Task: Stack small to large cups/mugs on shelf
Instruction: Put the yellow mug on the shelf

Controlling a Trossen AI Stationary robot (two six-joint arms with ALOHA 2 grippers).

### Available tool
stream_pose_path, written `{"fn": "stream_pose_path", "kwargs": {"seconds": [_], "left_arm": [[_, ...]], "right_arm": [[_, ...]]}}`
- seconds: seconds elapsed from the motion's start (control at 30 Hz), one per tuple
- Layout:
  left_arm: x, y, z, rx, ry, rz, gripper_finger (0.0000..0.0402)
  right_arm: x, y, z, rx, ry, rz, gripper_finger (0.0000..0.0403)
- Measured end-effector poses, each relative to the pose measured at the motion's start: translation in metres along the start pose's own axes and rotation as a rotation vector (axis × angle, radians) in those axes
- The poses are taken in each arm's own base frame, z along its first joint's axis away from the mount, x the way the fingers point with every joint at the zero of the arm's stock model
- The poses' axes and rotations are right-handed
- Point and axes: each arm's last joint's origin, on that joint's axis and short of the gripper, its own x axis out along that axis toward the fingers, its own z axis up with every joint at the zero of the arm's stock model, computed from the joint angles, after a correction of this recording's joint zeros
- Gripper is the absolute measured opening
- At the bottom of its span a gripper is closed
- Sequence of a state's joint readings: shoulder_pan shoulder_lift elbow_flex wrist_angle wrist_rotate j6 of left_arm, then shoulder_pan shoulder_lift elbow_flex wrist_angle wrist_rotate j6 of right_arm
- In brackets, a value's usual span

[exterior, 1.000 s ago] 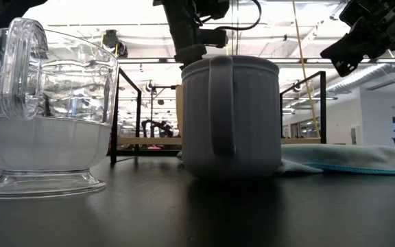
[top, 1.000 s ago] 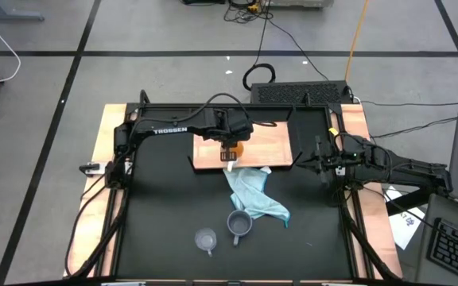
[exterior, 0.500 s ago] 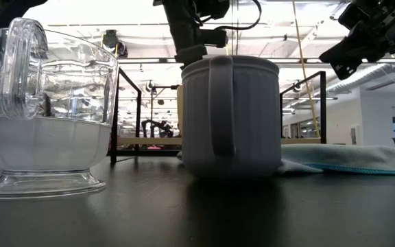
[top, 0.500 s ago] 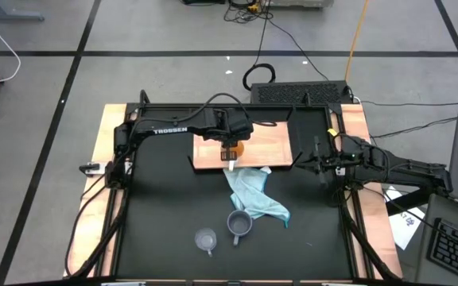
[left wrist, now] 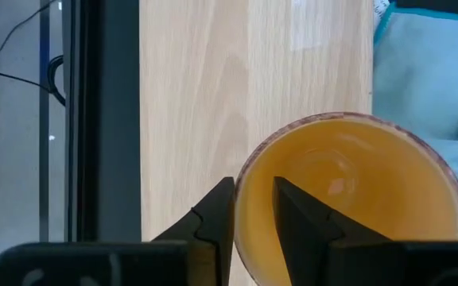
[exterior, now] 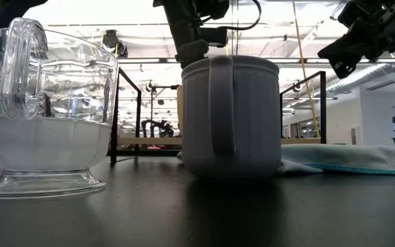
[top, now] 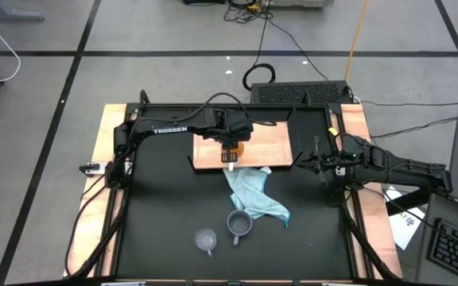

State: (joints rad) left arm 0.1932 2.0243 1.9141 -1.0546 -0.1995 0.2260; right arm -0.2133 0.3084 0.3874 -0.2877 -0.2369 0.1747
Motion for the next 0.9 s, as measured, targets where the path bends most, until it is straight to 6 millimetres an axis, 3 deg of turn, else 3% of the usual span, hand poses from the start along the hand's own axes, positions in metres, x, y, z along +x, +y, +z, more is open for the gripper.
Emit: {"fn": "stream_pose_path", "kwargs": {"seconds": [0.43, 0.9], "left_arm": [[-0.018, 0.007, 0.004, -0.057, -0.008, 0.040, 0.0088], [-0.019, 0.009, 0.003, -0.060, 0.017, 0.117, 0.0088]], "right_arm": [[-0.002, 0.002, 0.008, 0.004, -0.040, 0.011, 0.0000], [-0.002, 0.002, 0.008, 0.007, -0.038, 0.012, 0.0000]]}}
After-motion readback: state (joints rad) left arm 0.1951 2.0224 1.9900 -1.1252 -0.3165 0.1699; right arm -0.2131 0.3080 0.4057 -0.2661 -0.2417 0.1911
